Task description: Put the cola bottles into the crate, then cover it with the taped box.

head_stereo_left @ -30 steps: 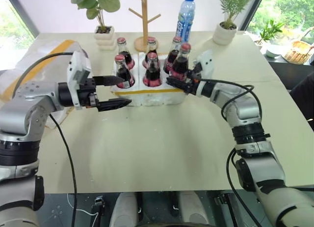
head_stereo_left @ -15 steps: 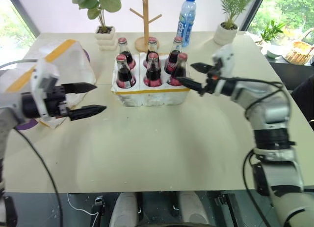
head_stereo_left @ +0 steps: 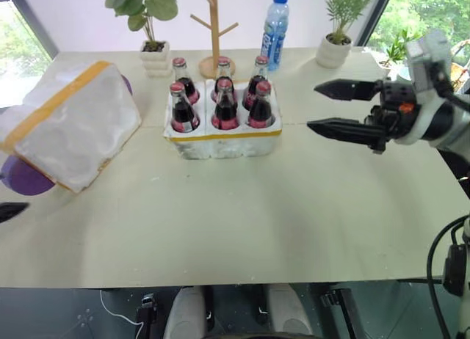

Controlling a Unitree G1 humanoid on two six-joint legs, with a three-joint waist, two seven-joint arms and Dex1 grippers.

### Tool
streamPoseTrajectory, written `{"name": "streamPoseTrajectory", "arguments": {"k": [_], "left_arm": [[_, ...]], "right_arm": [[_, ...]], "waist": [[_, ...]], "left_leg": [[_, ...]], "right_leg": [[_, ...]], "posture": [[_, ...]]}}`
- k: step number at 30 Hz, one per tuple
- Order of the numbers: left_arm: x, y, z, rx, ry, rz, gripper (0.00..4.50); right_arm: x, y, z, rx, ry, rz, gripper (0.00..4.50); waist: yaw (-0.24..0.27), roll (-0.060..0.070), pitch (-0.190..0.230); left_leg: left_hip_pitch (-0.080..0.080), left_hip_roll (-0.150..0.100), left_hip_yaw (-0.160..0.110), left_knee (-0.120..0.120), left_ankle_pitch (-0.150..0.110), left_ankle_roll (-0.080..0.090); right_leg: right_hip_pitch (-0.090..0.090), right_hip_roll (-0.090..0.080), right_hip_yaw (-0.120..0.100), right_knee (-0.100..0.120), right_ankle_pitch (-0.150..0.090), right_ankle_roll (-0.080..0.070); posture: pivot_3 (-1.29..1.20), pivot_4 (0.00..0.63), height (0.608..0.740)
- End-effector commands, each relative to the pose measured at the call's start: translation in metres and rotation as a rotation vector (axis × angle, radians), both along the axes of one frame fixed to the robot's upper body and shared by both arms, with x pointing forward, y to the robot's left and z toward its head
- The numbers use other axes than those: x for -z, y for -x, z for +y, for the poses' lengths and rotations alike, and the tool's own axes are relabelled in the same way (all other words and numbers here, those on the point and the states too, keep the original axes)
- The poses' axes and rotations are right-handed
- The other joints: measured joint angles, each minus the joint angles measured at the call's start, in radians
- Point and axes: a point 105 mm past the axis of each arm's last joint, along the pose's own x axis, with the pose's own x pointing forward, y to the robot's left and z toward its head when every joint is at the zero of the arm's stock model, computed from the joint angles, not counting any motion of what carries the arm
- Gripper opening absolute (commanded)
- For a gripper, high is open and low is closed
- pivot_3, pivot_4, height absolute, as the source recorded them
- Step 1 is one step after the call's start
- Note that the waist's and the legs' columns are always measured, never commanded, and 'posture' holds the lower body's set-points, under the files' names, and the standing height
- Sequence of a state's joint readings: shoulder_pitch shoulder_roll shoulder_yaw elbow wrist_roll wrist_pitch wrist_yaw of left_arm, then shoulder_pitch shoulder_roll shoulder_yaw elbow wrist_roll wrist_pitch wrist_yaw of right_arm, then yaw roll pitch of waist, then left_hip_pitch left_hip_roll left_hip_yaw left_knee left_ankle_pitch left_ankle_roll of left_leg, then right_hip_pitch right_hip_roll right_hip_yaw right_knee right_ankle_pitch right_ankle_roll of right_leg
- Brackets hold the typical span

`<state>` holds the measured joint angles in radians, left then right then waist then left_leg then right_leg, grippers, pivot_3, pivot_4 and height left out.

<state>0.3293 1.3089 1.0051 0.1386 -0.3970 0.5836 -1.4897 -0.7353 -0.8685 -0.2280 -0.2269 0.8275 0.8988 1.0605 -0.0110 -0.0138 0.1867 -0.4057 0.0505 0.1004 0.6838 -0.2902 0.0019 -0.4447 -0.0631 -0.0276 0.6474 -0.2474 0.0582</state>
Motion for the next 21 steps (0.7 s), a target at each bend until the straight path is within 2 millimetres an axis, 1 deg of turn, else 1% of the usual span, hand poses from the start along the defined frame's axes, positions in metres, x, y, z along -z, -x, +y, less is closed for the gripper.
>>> {"name": "streamPoseTrajectory", "arguments": {"k": [1, 4, 7, 10, 13, 17, 21], "left_arm": [[-0.005, -0.007, 0.022, -0.005, -0.086, 0.058, 4.50], [-0.008, -0.018, 0.036, -0.041, -0.097, 0.087, 4.50], [-0.005, -0.024, 0.040, -0.043, -0.091, 0.129, 4.50], [0.004, -0.031, 0.042, -0.041, -0.094, 0.181, 4.50], [0.016, -0.051, 0.043, -0.057, -0.096, 0.195, 4.50], [0.027, -0.073, 0.042, -0.073, -0.103, 0.208, 4.50], [0.036, -0.084, 0.041, -0.086, -0.111, 0.232, 4.50]], "right_arm": [[-0.002, -0.002, 0.005, -0.017, 0.008, -0.038, 4.49], [0.000, -0.003, 0.006, -0.019, 0.002, -0.035, 4.49], [0.002, -0.003, 0.006, -0.014, -0.003, -0.031, 4.49], [0.005, -0.002, 0.005, 0.000, -0.002, -0.033, 4.49], [0.007, 0.000, 0.003, 0.021, -0.007, -0.038, 4.49], [0.005, 0.008, 0.002, 0.020, -0.004, -0.052, 4.49], [0.001, 0.013, 0.001, 0.027, -0.011, -0.058, 4.49]], "waist": [[0.001, -0.001, -0.001], [-0.001, -0.001, -0.001], [-0.003, -0.001, -0.001], [-0.003, -0.002, -0.001], [0.000, -0.002, -0.001], [0.002, -0.003, -0.001], [-0.003, -0.006, -0.002]], "left_leg": [[-0.001, 0.000, 0.000, 0.000, 0.000, 0.000], [-0.003, -0.001, 0.001, 0.000, 0.000, 0.000], [-0.005, -0.001, 0.004, 0.000, -0.002, 0.003], [-0.005, -0.002, 0.006, 0.000, -0.002, 0.003], [-0.005, -0.001, 0.005, -0.001, -0.002, 0.003], [-0.004, -0.001, 0.004, 0.000, 0.000, 0.000], [-0.004, -0.001, 0.005, 0.001, 0.000, 0.001]], "right_leg": [[0.000, -0.001, 0.000, 0.000, 0.000, 0.000], [-0.002, -0.003, 0.000, -0.001, 0.000, 0.000], [-0.003, -0.003, 0.001, -0.001, 0.001, 0.002], [-0.004, 0.001, 0.000, 0.000, 0.003, 0.005], [-0.005, 0.004, 0.000, 0.003, 0.003, 0.005], [-0.004, 0.005, 0.000, 0.005, 0.003, 0.005], [-0.004, 0.003, 0.000, 0.004, 0.003, 0.005]], "posture": [[0.00, 0.150, 0.740], [0.00, 0.150, 0.740], [0.00, 0.150, 0.740], [0.00, 0.150, 0.740], [0.00, 0.150, 0.740], [0.00, 0.150, 0.740], [0.00, 0.150, 0.740]]}}
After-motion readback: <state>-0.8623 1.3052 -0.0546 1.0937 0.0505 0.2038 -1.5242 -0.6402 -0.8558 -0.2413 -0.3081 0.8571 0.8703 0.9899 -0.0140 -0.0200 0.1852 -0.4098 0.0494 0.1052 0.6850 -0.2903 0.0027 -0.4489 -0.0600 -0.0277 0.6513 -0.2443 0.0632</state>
